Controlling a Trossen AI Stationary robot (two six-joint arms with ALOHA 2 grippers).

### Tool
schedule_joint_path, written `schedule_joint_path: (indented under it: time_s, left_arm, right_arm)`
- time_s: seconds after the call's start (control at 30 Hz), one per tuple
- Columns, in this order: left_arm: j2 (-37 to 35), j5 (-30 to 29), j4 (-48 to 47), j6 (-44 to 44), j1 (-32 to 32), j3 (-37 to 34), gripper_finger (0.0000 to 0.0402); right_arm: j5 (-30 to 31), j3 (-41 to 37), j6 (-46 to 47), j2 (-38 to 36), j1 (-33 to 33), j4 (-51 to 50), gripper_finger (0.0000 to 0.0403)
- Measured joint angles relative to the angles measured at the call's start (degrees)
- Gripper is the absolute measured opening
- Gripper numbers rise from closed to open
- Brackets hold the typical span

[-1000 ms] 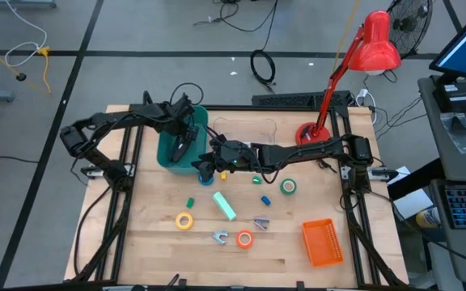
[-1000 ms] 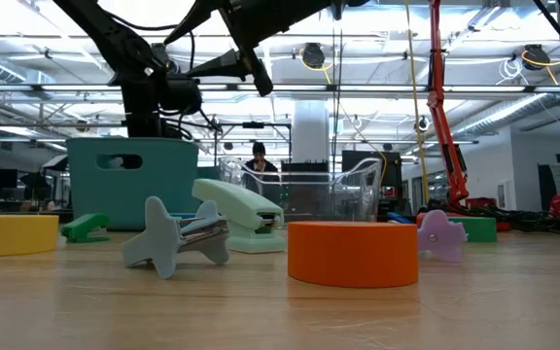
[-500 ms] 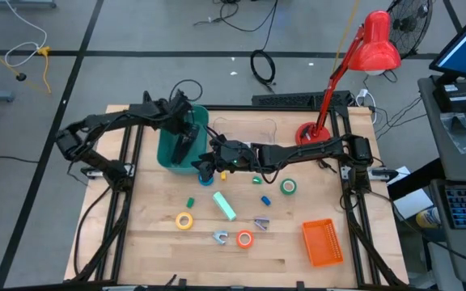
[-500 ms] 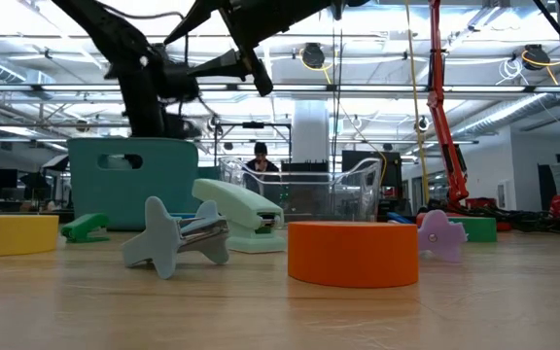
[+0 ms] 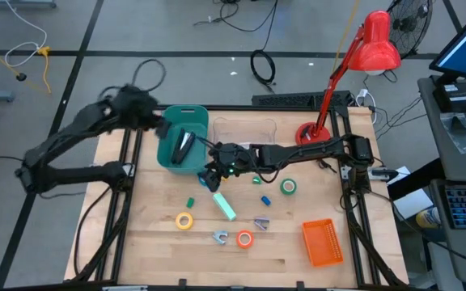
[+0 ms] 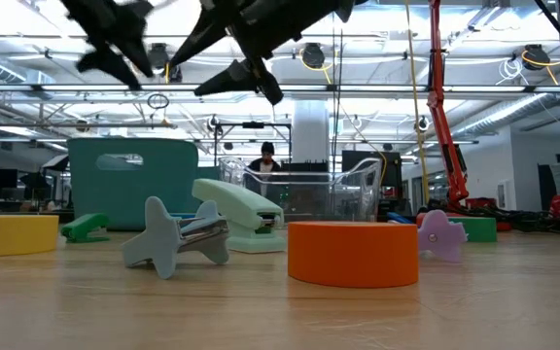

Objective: Pick and place Stapler, Stapler remover, tape
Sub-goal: Put the light green stapler into the green bin

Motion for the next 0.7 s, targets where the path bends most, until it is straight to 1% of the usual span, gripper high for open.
schedule_joint_path:
  time_s: [0.1, 0.17, 0.33, 0.43, 0.57, 0.67, 0.7]
  left_arm:
    - [-7.3, 0.0, -0.7, -0.5, -1.4, -1.7, 0.02]
    - [-12.1, 0.0, 0.3, -0.2, -2.3, -3.7, 0.02]
    - [-22.0, 2.5, 2.3, -0.4, -4.9, -9.0, 0.02]
    - [-26.6, 3.9, 4.1, -1.2, -6.5, -12.8, 0.02]
    - [-31.8, 4.1, 7.0, -1.8, -8.4, -17.6, 0.02]
    - [-35.4, 4.1, 7.6, -1.3, -9.3, -21.0, 0.02]
    - [-36.6, 4.1, 7.7, -1.1, -9.4, -22.0, 0.02]
  right_arm:
    - [-4.2, 0.0, -2.1, 0.0, 0.0, -2.5, 0.0219]
    - [-5.7, 0.0, -2.9, 0.0, 0.0, -3.7, 0.0219]
    - [-5.6, 0.0, -1.3, 0.0, 0.0, -3.4, 0.0219]
    - [-5.5, 0.0, -1.5, 0.0, -0.1, -3.1, 0.0219]
    - [-5.0, 0.0, -1.6, -0.1, -0.2, -2.5, 0.0219]
    - [-5.2, 0.0, -5.7, -0.1, 0.1, -3.2, 0.0219]
    - [-4.5, 0.0, -6.7, -0.1, 0.5, -3.9, 0.0219]
